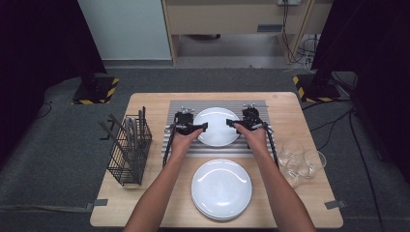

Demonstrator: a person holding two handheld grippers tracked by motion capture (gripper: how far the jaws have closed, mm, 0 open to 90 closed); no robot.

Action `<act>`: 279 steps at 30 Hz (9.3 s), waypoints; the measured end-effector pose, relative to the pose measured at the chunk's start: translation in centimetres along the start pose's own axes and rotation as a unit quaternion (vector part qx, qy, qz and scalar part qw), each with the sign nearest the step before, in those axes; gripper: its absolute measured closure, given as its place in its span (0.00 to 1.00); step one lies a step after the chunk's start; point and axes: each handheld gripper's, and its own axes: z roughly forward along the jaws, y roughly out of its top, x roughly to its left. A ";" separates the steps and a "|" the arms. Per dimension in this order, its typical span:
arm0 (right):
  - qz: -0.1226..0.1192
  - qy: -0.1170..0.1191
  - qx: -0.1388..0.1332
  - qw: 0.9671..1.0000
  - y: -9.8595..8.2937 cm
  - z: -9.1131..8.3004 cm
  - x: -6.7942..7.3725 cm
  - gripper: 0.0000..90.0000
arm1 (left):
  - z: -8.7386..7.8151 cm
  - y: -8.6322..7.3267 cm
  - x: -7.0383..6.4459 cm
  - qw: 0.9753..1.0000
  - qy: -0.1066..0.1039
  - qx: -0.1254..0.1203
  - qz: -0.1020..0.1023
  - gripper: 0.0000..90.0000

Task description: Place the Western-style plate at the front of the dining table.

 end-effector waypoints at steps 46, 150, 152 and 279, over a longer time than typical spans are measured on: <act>-0.073 -0.003 -0.043 0.996 -3.6 -8.6 3.7 0.07 | -8.7 -1.3 -4.0 0.998 -0.060 -0.028 0.005 0.09; -0.194 0.023 -0.005 0.981 -12.9 -15.5 5.8 0.09 | -22.1 -5.5 -1.7 0.997 -0.069 -0.046 0.008 0.05; -0.193 0.023 -0.003 0.981 -13.0 -15.5 5.7 0.09 | -22.4 -5.5 -1.7 0.996 -0.069 -0.050 0.009 0.05; -0.204 0.030 0.011 0.978 -13.4 -15.3 6.1 0.08 | -28.4 -3.8 11.8 0.982 0.124 -0.105 -0.095 0.48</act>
